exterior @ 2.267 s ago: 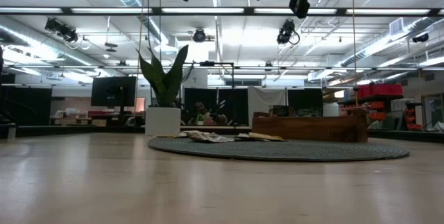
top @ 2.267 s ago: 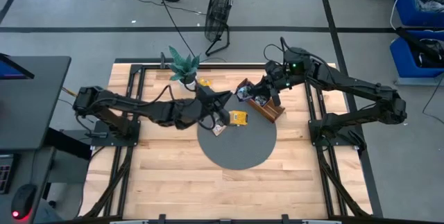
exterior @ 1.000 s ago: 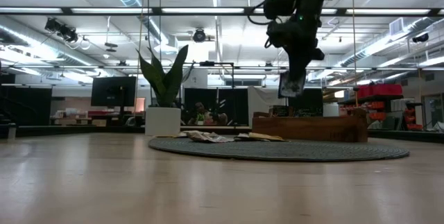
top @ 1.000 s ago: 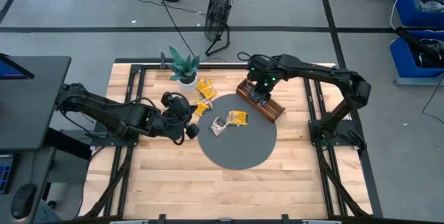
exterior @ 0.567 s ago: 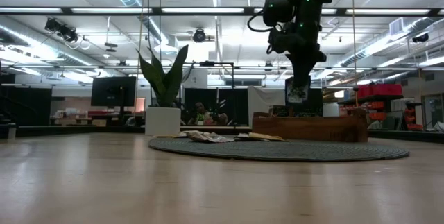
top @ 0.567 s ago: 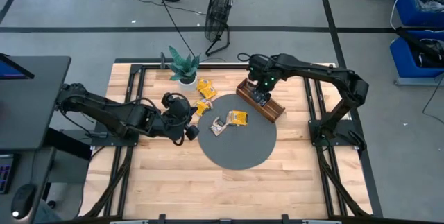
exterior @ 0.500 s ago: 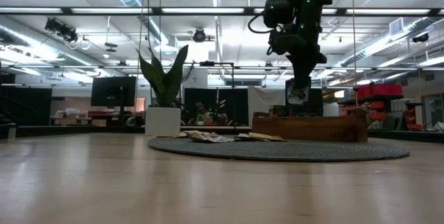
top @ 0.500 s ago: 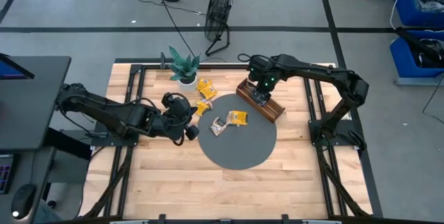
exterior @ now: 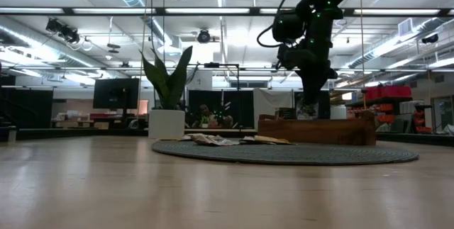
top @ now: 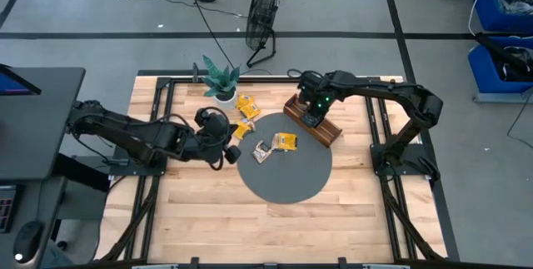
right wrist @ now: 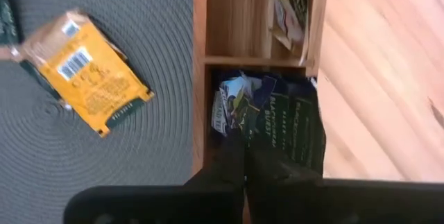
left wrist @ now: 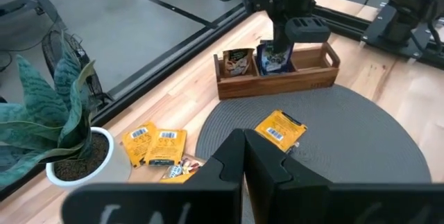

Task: Pick & Place Tea
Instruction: Put the black tea bag into the middle section of the wooden organizer

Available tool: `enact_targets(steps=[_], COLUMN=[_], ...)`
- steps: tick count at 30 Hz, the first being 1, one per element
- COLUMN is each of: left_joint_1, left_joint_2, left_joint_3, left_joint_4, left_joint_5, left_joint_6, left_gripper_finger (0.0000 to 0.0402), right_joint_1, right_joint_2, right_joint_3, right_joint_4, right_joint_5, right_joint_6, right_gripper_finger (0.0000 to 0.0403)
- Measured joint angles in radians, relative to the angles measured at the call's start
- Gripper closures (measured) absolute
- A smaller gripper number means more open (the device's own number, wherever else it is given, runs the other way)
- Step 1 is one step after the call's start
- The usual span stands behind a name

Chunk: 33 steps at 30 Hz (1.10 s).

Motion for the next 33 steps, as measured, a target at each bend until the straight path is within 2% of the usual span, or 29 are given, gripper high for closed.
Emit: enact_targets(steps=[33], left_joint_1=[0.020], left_joint_2=[0.000], left_joint_3=[0.000], left_joint_4=[0.018], left_joint_5=[0.000], left_joint_6=[-0.008], left_gripper_finger=[0.0390], right_joint_1=[0.005], right_joint_2=[0.031], right_joint_3=[0.000], right_joint_4=[0.029], right_joint_5=[0.001], right_joint_6=[0.056], right_gripper_finger=[0.0403])
